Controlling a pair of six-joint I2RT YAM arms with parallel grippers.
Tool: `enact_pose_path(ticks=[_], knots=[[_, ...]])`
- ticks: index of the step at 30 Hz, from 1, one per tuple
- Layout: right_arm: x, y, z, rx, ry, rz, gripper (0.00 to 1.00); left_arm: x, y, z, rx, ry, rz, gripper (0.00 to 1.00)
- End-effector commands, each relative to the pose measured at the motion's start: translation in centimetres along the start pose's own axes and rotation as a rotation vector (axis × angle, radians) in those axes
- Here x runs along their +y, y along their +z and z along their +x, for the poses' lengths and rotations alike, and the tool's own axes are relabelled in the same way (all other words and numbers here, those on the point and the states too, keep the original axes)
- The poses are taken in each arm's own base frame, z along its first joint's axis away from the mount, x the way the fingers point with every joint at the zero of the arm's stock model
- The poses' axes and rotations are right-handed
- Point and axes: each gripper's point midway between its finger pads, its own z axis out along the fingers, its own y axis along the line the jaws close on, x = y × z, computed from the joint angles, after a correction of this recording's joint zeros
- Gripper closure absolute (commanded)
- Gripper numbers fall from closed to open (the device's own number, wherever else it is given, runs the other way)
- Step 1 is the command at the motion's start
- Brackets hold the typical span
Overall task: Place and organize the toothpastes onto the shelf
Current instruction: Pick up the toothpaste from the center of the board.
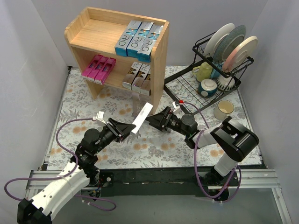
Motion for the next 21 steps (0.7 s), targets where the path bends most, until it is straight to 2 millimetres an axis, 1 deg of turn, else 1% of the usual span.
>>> enact_pose_path(ticks=[1,6,9,14,15,21], knots=[[10.4,-0.5,-2.4,-0.097,-0.095,-0.422,0.04,-1.8,-0.2,0.4,0.028,0.011,0.068,0.62],[10.0,-1.2,-2.0,-0.095,-0.087,-0.430,0.04,-2.1,-0.3,0.1,0.012,0.021,0.074,0.62],[10.3,-1.9,-1.8,-0.099,-0.094,-0.444,0.05,-1.8,-0.3,0.1,0.009,0.020,0.068,0.63],[11.6,-3.0,-2.0,-0.120,-0.121,-0.482,0.05,-1.8,-0.3,-0.2,-0.006,0.021,0.065,0.64],[11.5,-3.1,-2.1,-0.126,-0.122,-0.478,0.05,-1.9,-0.4,-0.2,-0.010,0.023,0.068,0.64],[13.2,-4.1,-2.5,-0.145,-0.157,-0.532,0.05,-2.1,-0.2,-0.3,-0.010,0.031,0.064,0.64]])
